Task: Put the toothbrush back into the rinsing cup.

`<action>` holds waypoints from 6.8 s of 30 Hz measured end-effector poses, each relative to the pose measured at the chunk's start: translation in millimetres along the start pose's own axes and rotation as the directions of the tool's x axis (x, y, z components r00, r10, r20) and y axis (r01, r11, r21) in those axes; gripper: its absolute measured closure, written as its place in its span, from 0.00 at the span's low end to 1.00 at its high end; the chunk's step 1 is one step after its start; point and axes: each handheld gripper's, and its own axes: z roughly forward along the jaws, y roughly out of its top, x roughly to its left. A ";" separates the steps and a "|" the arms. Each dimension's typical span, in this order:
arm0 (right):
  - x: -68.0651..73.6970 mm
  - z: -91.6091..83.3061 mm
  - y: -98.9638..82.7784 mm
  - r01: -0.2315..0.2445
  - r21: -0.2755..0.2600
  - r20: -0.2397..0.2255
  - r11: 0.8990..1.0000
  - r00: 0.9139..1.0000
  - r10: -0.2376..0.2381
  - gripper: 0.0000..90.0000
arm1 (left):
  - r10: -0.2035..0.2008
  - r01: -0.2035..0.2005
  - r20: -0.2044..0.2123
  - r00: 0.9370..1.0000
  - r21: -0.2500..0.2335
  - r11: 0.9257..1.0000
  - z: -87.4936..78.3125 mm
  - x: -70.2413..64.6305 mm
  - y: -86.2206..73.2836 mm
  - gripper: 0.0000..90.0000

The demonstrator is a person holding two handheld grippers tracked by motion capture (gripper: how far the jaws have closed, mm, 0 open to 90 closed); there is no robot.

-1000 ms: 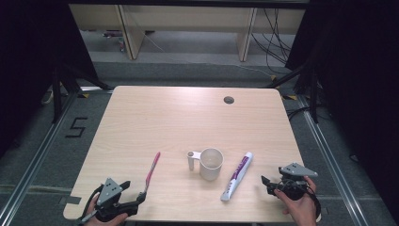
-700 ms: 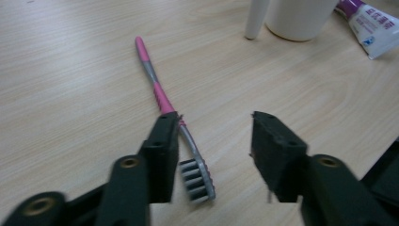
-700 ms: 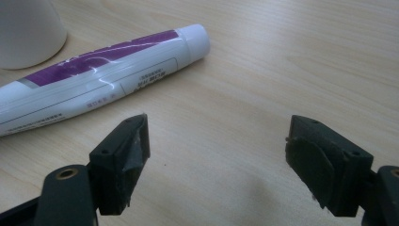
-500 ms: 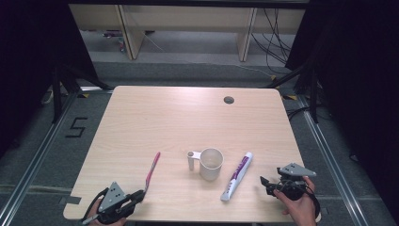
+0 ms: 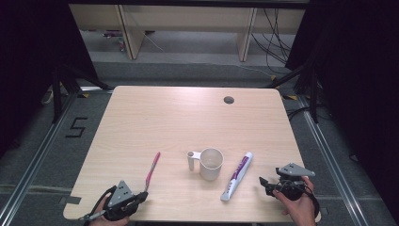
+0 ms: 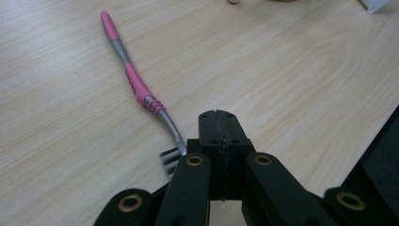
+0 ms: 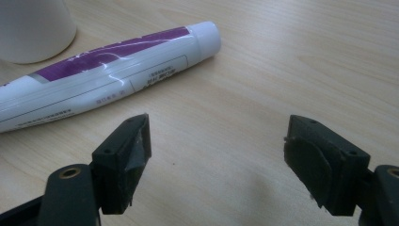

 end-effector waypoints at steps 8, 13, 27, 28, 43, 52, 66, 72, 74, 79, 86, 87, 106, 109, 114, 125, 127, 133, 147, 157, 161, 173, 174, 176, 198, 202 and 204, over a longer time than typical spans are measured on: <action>0.9 0.7 -0.8 0.010 0.002 0.000 1.000 1.000 -0.010 0.27 | 0.009 -0.008 -0.003 1.000 0.029 1.000 0.9 9.7 -3.5 0.99; 1.9 -0.7 0.0 -0.012 0.015 0.001 1.000 1.000 0.012 0.27 | -0.001 0.002 -0.034 0.999 0.031 1.000 0.9 17.8 -4.7 0.99; -0.3 1.6 -0.6 0.006 0.003 -0.015 1.000 1.000 -0.005 0.27 | -0.071 0.075 -0.126 0.989 0.021 0.997 7.8 54.4 -1.6 0.99; -0.4 1.8 -0.6 0.007 0.002 -0.016 1.000 1.000 -0.007 0.27 | -0.076 0.079 -0.128 0.989 0.022 0.997 8.3 56.9 -0.9 0.99; 0.7 1.4 -1.0 -0.025 0.026 -0.028 0.999 0.999 0.026 0.27 | -0.105 0.115 -0.199 0.974 0.038 0.993 22.4 83.7 10.2 0.99; 3.2 2.0 -1.7 -0.051 0.025 -0.026 0.998 0.998 0.051 0.27 | -0.126 0.141 -0.227 0.966 0.051 0.989 37.0 99.7 24.4 0.99; 2.4 2.2 -1.9 -0.042 0.032 -0.024 0.999 0.999 0.043 0.27 | -0.148 0.161 -0.243 0.959 0.032 0.987 70.4 105.0 52.1 0.98; 2.7 2.4 -2.0 -0.045 0.024 -0.028 0.999 0.999 0.046 0.27 | -0.140 0.152 -0.239 0.961 0.034 0.988 81.4 102.3 59.4 0.98; 2.6 2.4 -2.0 -0.046 0.023 -0.029 0.999 0.998 0.047 0.27 | -0.135 0.148 -0.234 0.963 0.037 0.988 84.8 101.7 61.8 0.97; 3.2 2.2 -1.6 -0.050 0.036 -0.023 0.998 0.998 0.050 0.27 | -0.117 0.133 -0.228 0.967 0.056 0.990 88.6 99.7 67.4 0.97; 2.4 2.0 -2.0 -0.045 0.032 -0.032 0.998 0.998 0.046 0.27 | -0.203 0.213 -0.230 0.952 0.022 0.977 82.3 95.1 75.0 0.75; 2.5 2.1 -2.0 -0.045 0.033 -0.032 0.998 0.998 0.046 0.27 | -0.216 0.226 -0.224 0.950 0.023 0.974 81.7 93.6 76.7 0.72; 2.8 1.9 -1.8 -0.044 0.032 -0.032 0.999 0.998 0.045 0.27 | -0.191 0.230 -0.204 0.960 0.190 0.954 92.4 72.6 99.5 0.47; 2.8 1.9 -1.9 -0.048 0.034 -0.034 0.998 0.998 0.050 0.27 | -0.186 0.228 -0.207 0.961 0.204 0.952 96.7 73.5 99.0 0.47; 2.2 3.6 -1.7 -0.024 0.016 -0.050 1.000 0.998 0.025 0.27 | -0.177 0.226 -0.200 0.964 0.261 0.939 99.7 75.5 98.5 0.47; 1.0 3.1 -1.1 0.000 0.010 -0.037 1.000 0.999 0.001 0.27 | -0.119 0.173 -0.179 0.977 0.327 0.929 95.3 77.1 98.3 0.55; 2.2 2.0 -1.0 -0.016 0.023 -0.030 1.000 0.999 0.017 0.27 | -0.115 0.169 -0.175 0.978 0.333 0.928 94.6 79.4 98.5 0.57; 2.6 2.1 -1.0 -0.016 0.026 -0.027 1.000 0.999 0.017 0.27 | -0.090 0.142 -0.154 0.984 0.372 0.917 92.5 82.1 101.0 0.68; 5.5 2.8 -1.1 -0.045 0.035 -0.043 0.998 0.998 0.046 0.28 | -0.006 0.044 -0.072 0.997 0.540 0.840 94.5 84.2 114.1 0.89; 6.0 3.1 -1.2 -0.051 0.040 -0.049 0.998 0.997 0.053 0.28 | 0.031 0.004 -0.043 0.999 0.635 0.772 100.0 82.1 121.7 0.91; 5.8 2.8 -1.1 -0.050 0.038 -0.050 0.998 0.997 0.052 0.28 | 0.032 0.000 -0.036 0.999 0.666 0.746 100.8 79.9 123.4 0.92; 6.0 2.6 -1.1 -0.052 0.038 -0.052 0.998 0.997 0.054 0.28 | 0.113 -0.075 -0.010 0.994 0.684 0.725 102.5 76.0 127.7 0.92; 5.8 2.6 -1.2 -0.049 0.040 -0.050 0.998 0.997 0.051 0.28 | 0.117 -0.077 -0.012 0.993 0.679 0.730 102.1 75.4 127.6 0.92; 5.7 3.0 -1.2 -0.051 0.036 -0.052 0.998 0.997 0.053 0.28 | 0.120 -0.081 -0.012 0.993 0.671 0.737 100.1 75.0 128.8 0.93; 2.1 3.2 -1.4 -0.010 0.016 -0.048 1.000 0.999 0.011 0.28 | 0.112 -0.109 0.012 0.994 0.358 0.927 51.5 64.1 134.5 0.92; 3.1 3.2 -0.9 -0.026 0.016 -0.055 1.000 0.998 0.026 0.28 | 0.091 -0.090 0.009 0.996 0.266 0.960 45.3 62.0 130.8 0.92; 3.0 3.2 -1.0 -0.026 0.017 -0.054 1.000 0.998 0.026 0.28 | 0.073 -0.073 0.010 0.997 0.221 0.973 42.3 61.0 128.7 0.92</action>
